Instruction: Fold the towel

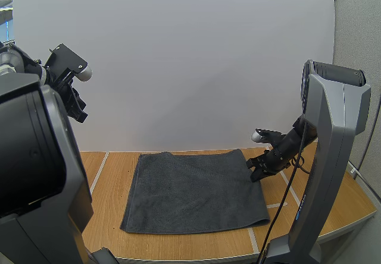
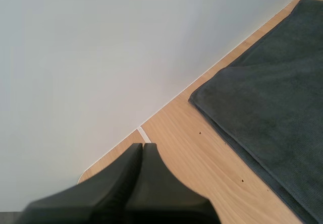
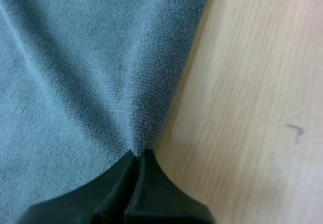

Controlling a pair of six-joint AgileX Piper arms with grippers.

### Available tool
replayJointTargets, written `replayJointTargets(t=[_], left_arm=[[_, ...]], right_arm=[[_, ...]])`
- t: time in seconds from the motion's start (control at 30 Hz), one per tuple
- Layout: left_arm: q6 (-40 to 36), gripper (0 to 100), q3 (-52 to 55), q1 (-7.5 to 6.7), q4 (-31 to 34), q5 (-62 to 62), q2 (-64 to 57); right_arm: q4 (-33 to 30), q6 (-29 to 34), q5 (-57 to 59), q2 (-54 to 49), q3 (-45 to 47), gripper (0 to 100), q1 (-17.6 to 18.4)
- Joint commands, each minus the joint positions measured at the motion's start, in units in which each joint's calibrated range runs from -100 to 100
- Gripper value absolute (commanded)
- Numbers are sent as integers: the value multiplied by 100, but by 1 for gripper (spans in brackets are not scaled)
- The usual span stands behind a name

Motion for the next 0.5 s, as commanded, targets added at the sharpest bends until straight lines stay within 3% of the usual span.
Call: replayJointTargets(t=[0.0, 0.47], left_arm=[[-31, 0, -29, -28, -67, 63, -47], [-31, 0, -29, -28, -67, 63, -47]], right_arm=[[-344, 164, -161, -110, -355, 0, -22], [-563, 315, 70, -110, -384, 0, -22]])
